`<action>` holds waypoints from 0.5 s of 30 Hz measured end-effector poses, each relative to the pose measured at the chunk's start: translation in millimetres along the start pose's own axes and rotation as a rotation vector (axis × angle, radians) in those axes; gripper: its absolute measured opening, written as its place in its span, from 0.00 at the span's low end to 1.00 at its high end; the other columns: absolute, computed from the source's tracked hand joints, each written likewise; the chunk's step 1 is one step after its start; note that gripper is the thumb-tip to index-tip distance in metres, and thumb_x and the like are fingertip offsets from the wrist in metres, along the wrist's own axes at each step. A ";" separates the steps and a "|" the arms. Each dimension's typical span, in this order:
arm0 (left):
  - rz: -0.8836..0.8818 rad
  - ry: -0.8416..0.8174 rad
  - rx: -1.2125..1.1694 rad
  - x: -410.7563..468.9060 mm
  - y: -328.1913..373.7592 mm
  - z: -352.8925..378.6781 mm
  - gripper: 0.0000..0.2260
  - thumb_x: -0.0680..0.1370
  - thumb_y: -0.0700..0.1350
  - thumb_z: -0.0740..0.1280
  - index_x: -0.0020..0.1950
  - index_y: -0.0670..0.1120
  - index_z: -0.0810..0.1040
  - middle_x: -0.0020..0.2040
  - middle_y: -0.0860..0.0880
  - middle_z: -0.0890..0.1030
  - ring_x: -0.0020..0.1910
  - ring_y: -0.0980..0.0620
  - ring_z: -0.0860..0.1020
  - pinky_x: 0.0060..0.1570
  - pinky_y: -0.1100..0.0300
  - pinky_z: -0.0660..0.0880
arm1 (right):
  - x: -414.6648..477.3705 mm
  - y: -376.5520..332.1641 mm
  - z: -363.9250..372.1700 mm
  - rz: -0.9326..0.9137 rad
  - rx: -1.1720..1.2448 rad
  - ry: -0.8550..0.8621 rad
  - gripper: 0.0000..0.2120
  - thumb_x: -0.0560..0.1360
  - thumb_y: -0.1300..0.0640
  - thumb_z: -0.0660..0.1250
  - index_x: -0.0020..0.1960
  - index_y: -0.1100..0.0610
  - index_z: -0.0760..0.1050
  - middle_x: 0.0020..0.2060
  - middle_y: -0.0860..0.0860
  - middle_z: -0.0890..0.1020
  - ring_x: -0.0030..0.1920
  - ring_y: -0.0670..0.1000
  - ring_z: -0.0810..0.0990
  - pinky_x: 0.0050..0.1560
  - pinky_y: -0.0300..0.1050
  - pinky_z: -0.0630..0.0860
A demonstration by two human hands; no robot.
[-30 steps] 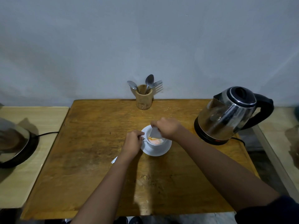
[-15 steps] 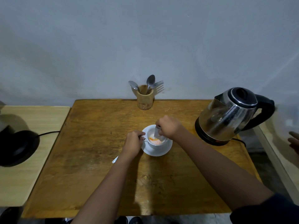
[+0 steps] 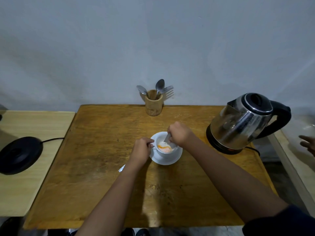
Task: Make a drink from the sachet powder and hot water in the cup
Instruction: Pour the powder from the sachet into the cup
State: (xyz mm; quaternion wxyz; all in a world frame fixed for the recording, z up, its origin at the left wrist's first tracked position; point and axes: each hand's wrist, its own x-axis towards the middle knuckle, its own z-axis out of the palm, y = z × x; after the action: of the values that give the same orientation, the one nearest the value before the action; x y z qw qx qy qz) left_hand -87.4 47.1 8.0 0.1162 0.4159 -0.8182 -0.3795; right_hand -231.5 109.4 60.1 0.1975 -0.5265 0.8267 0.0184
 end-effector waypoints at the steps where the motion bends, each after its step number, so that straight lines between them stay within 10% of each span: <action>1: 0.002 0.000 -0.001 0.0 -0.2 0.0 0.11 0.75 0.34 0.64 0.55 0.37 0.79 0.54 0.38 0.82 0.52 0.44 0.79 0.47 0.61 0.70 | -0.2 -0.2 -0.2 0.006 0.008 -0.003 0.09 0.72 0.61 0.69 0.52 0.63 0.80 0.48 0.59 0.82 0.49 0.58 0.80 0.39 0.44 0.69; 15: 0.010 -0.001 0.009 -0.3 -0.2 -0.8 0.11 0.75 0.34 0.64 0.56 0.38 0.79 0.55 0.40 0.82 0.53 0.45 0.78 0.48 0.62 0.69 | -2.3 5.6 2.0 0.094 0.155 0.041 0.09 0.74 0.59 0.67 0.53 0.59 0.80 0.50 0.56 0.83 0.52 0.56 0.80 0.42 0.46 0.73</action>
State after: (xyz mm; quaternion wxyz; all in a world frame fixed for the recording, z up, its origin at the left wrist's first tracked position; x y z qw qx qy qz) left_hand -86.7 46.9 8.5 0.1159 0.4120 -0.8221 -0.3755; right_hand -235.0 114.4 58.1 0.2197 -0.4706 0.8532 -0.0470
